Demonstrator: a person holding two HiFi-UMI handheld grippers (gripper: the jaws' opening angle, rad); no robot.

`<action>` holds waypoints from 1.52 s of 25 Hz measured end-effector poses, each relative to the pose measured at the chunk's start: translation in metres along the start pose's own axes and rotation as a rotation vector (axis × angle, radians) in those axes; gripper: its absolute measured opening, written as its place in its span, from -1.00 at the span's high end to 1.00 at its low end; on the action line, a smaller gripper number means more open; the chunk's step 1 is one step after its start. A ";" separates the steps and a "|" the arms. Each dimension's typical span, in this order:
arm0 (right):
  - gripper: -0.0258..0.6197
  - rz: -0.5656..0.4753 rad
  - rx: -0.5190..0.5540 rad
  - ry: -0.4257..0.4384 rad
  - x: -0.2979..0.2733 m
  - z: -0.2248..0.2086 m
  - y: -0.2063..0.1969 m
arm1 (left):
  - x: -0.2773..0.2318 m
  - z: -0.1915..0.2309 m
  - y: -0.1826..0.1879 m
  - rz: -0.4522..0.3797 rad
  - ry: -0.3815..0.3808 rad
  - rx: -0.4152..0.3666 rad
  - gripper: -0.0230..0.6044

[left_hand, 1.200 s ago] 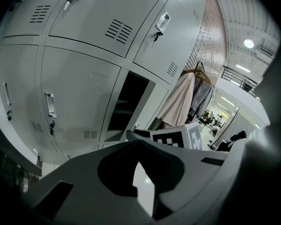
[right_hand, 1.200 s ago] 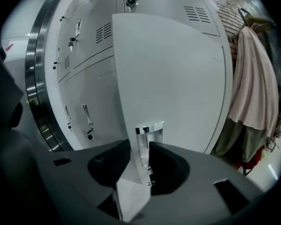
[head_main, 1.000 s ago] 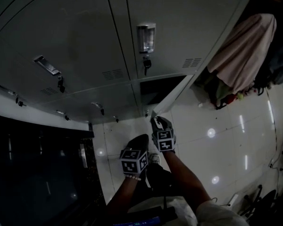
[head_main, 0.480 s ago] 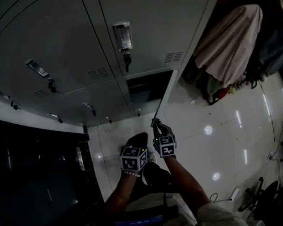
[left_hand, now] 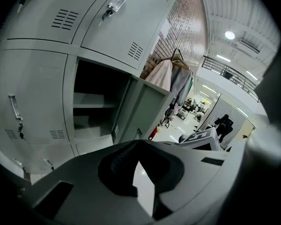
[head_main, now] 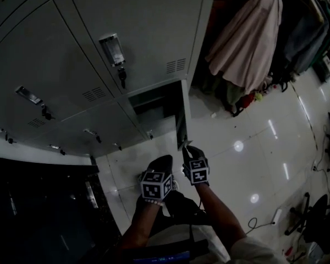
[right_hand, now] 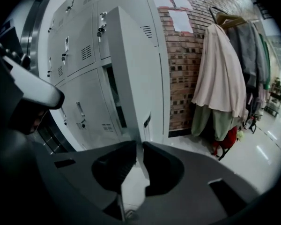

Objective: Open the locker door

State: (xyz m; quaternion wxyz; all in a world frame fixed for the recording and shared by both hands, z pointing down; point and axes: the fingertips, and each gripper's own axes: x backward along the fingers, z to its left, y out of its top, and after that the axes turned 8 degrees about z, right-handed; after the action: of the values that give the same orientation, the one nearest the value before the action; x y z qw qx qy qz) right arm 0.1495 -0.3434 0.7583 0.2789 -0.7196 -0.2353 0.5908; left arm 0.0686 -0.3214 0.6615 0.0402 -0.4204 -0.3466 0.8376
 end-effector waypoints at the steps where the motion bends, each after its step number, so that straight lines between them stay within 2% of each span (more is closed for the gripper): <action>1: 0.72 0.002 -0.011 -0.008 0.002 -0.005 -0.001 | -0.002 -0.004 0.001 0.002 -0.008 -0.006 0.95; 10: 0.74 0.022 -0.151 -0.087 0.016 -0.054 -0.010 | -0.011 -0.022 0.004 0.019 -0.038 -0.036 0.95; 12: 0.78 0.012 -0.171 -0.105 0.018 -0.066 -0.011 | -0.014 -0.024 0.005 0.024 -0.042 -0.040 0.95; 13: 0.89 0.005 -0.182 -0.116 0.019 -0.073 -0.010 | -0.015 -0.026 0.005 0.025 -0.043 -0.042 0.95; 16: 0.91 -0.003 -0.219 -0.147 0.022 -0.094 -0.009 | -0.019 -0.031 0.006 0.032 -0.051 -0.052 0.95; 28: 0.91 -0.010 -0.263 -0.210 0.025 -0.159 0.002 | -0.031 -0.042 0.014 0.048 -0.066 -0.080 0.95; 38: 0.91 0.011 -0.274 -0.228 0.022 -0.184 0.006 | -0.031 -0.038 0.018 0.053 -0.050 -0.080 0.95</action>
State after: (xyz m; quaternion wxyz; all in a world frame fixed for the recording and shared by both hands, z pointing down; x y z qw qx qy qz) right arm 0.3338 -0.3556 0.7658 0.1464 -0.6805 -0.3399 0.6324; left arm 0.1204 -0.3255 0.6554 -0.0074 -0.4094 -0.3694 0.8342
